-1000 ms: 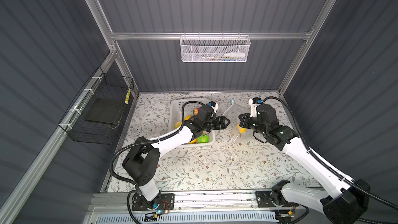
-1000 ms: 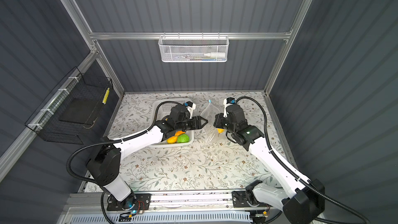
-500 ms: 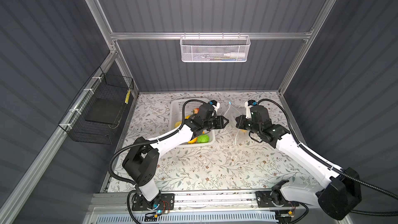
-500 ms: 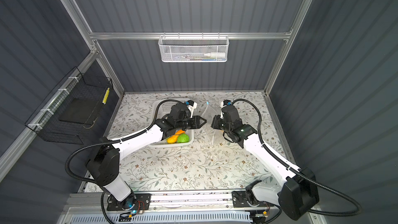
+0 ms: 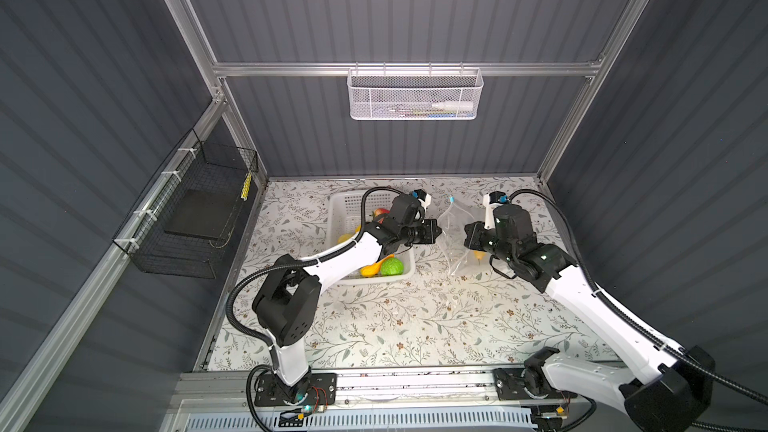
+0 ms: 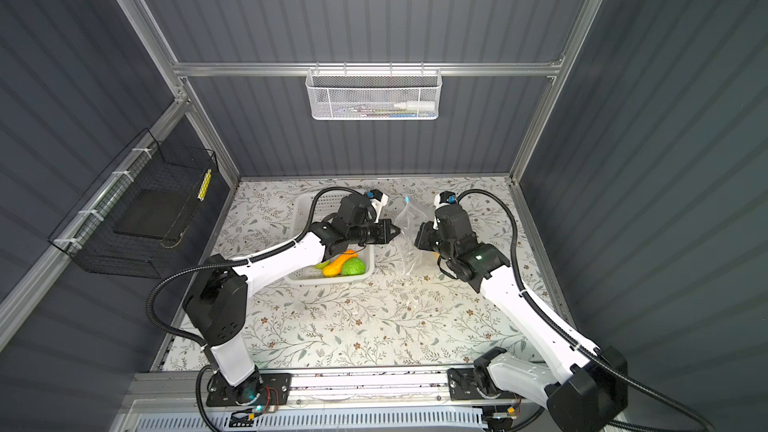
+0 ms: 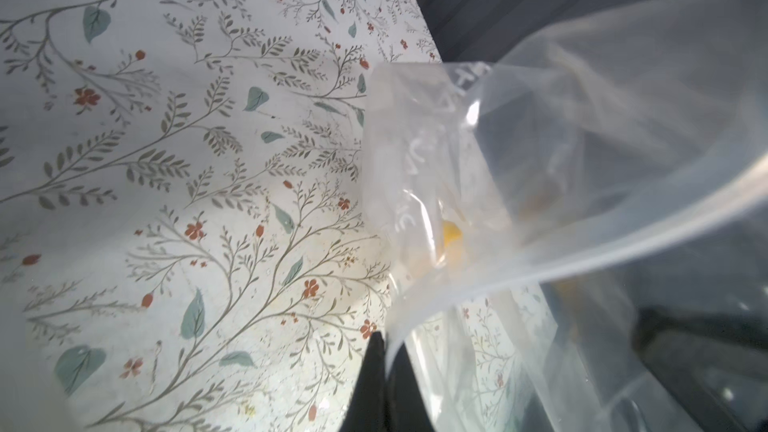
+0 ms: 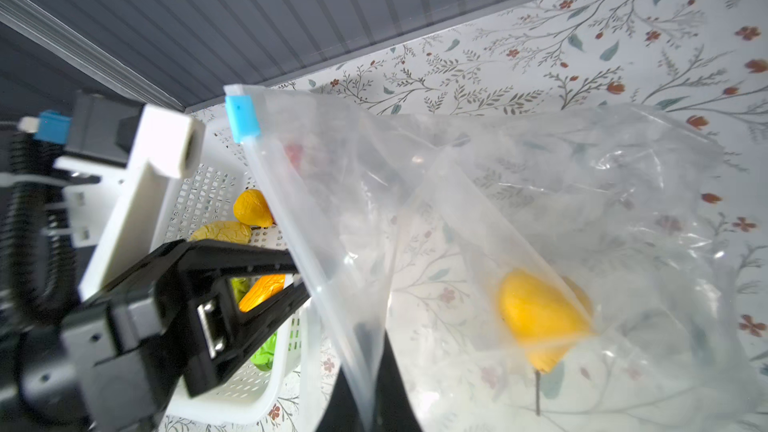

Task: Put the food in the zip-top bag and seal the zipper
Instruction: 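Withdraw the left gripper from the bag back over the basket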

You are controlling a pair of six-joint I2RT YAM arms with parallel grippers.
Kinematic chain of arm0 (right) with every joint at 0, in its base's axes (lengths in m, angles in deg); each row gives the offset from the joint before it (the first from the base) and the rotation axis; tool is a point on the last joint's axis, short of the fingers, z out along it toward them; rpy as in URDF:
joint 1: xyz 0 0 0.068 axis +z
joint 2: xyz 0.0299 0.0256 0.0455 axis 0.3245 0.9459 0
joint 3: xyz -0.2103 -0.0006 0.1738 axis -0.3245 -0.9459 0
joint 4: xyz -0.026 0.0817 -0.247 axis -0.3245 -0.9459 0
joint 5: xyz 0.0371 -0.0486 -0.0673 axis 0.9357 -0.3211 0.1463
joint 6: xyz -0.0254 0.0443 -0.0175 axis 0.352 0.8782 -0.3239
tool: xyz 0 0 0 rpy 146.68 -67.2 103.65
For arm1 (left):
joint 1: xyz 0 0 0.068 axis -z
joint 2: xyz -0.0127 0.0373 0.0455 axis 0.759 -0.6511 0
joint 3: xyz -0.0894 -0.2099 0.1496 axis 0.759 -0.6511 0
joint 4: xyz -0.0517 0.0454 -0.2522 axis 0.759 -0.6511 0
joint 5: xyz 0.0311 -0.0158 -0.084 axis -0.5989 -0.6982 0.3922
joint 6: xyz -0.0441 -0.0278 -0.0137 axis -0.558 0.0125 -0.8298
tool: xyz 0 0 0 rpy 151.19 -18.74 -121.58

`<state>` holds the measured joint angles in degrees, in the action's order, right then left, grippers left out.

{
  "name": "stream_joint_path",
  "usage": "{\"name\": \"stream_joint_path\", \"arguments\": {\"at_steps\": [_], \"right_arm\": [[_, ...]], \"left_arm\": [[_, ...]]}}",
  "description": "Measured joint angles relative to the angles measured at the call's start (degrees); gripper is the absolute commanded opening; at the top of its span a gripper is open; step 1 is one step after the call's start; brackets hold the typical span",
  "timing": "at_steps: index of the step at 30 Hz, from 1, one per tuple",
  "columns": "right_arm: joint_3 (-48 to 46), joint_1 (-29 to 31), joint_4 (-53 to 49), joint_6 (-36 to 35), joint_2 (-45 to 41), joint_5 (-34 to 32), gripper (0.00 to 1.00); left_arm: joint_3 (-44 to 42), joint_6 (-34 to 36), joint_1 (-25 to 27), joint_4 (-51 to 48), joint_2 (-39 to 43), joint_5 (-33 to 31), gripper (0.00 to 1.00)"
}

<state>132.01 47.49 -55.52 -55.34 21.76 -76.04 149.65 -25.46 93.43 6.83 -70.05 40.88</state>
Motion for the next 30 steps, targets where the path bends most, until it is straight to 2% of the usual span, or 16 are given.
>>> {"name": "stream_joint_path", "arguments": {"at_steps": [7, 15, 19, 21, 24, 25, 27, 30], "right_arm": [[3.3, 1.1, -2.2, -1.0, -3.5, -1.8, 0.0], [2.8, 1.2, -3.1, -1.0, 3.7, -2.1, 0.0], [0.8, 1.2, -1.9, -0.4, 6.6, -1.2, 0.0], [0.2, 1.2, -1.2, 0.1, 7.7, -0.5, 0.0], [0.0, 1.2, -0.1, 0.5, 8.5, 0.5, 0.0], [0.0, 1.2, 0.5, 0.6, 8.6, 0.9, 0.0], [0.0, 1.2, 1.5, 0.8, 8.7, 1.4, 0.0], [-0.1, 1.1, 2.6, 1.1, 8.7, 2.3, 0.0]], "left_arm": [[4.5, 1.2, -0.5, -1.2, -3.3, 1.5, 0.0], [2.3, 1.8, -3.3, -4.7, -3.8, 1.9, 0.01], [2.1, 2.4, -4.0, -6.2, -3.8, 1.9, 0.06], [2.1, 3.0, -4.0, -6.7, -3.8, 1.8, 0.16], [2.1, 3.9, -4.0, -7.6, -3.8, 1.7, 0.54], [2.1, 4.0, -4.0, -8.0, -3.7, 1.6, 0.63], [1.4, 4.5, -4.1, -8.6, -3.0, 1.2, 0.71], [-1.8, 4.9, -5.2, -9.8, 0.6, 1.2, 0.74]]}}
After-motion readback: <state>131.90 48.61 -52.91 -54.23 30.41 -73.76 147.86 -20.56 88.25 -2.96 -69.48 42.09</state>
